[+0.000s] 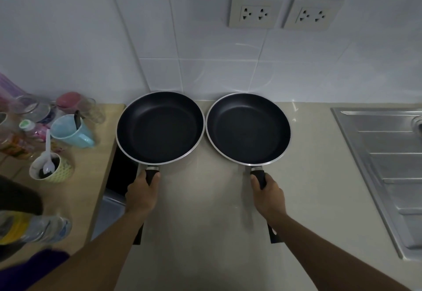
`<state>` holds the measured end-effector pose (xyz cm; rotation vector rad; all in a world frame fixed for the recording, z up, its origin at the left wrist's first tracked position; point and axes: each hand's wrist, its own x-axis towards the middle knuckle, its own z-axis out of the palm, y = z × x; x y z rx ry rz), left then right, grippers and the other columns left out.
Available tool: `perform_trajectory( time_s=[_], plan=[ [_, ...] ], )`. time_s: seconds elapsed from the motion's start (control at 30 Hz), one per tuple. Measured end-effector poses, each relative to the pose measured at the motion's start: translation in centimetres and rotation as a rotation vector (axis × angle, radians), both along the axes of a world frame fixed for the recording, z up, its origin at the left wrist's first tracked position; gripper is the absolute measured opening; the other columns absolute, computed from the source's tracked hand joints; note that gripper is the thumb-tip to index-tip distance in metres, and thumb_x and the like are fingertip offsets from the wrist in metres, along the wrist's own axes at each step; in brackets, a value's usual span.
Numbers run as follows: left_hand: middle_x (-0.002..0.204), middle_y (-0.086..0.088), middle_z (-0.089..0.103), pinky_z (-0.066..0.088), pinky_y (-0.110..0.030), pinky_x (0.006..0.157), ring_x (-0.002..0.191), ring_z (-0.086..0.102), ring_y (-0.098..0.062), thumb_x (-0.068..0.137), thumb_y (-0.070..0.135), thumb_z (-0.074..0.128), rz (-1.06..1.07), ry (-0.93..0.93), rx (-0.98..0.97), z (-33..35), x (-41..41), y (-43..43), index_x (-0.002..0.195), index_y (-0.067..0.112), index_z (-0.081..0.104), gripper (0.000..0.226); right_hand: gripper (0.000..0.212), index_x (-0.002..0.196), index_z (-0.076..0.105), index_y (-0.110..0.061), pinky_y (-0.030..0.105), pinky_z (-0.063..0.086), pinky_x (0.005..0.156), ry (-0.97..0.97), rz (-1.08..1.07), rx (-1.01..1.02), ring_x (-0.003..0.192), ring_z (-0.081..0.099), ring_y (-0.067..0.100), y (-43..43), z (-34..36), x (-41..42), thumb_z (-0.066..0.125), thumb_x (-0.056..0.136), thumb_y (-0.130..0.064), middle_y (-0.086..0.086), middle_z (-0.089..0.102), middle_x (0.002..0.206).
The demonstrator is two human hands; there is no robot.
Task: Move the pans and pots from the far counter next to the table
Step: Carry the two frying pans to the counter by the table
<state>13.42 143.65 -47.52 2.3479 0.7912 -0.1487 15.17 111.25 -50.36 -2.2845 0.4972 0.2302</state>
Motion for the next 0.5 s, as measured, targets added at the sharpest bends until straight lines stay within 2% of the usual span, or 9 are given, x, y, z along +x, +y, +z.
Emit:
perform_trajectory(
  time_s=[0.1,0.23,0.5],
  plan=[
    [0.107,-0.027,0.066,0.047,-0.047,0.082,0.104,0.060,-0.047,0.099,0.040,0.052,-0.008,-0.003,0.018,0.0,-0.1,0.3,0.127,0.004,0.057,0.046,0.029,0.099,0.059,-0.023,0.033,0.045,0.068,-0.003,0.001,0.000,0.077,0.061,0.019,0.3,0.1,-0.1,0.048,0.097,-0.051,-0.003,0.065,0.084],
    [0.111,-0.027,0.066,0.049,-0.054,0.090,0.108,0.059,-0.048,0.099,0.041,0.051,-0.034,0.004,0.037,0.0,-0.2,1.1,0.136,0.007,0.053,0.050,0.028,0.095,0.057,-0.026,0.031,0.041,0.059,0.007,0.007,-0.009,0.072,0.058,0.010,0.3,0.3,0.0,0.048,0.096,-0.053,-0.007,0.064,0.079],
    [0.104,-0.028,0.066,0.050,-0.054,0.087,0.104,0.060,-0.049,0.099,0.040,0.051,-0.053,0.004,0.067,-0.3,-0.4,2.1,0.121,0.000,0.056,0.046,0.031,0.096,0.057,-0.024,0.033,0.043,0.063,0.020,0.007,-0.003,0.075,0.060,0.017,1.7,0.1,0.0,0.047,0.096,-0.053,-0.004,0.065,0.081]
  ],
)
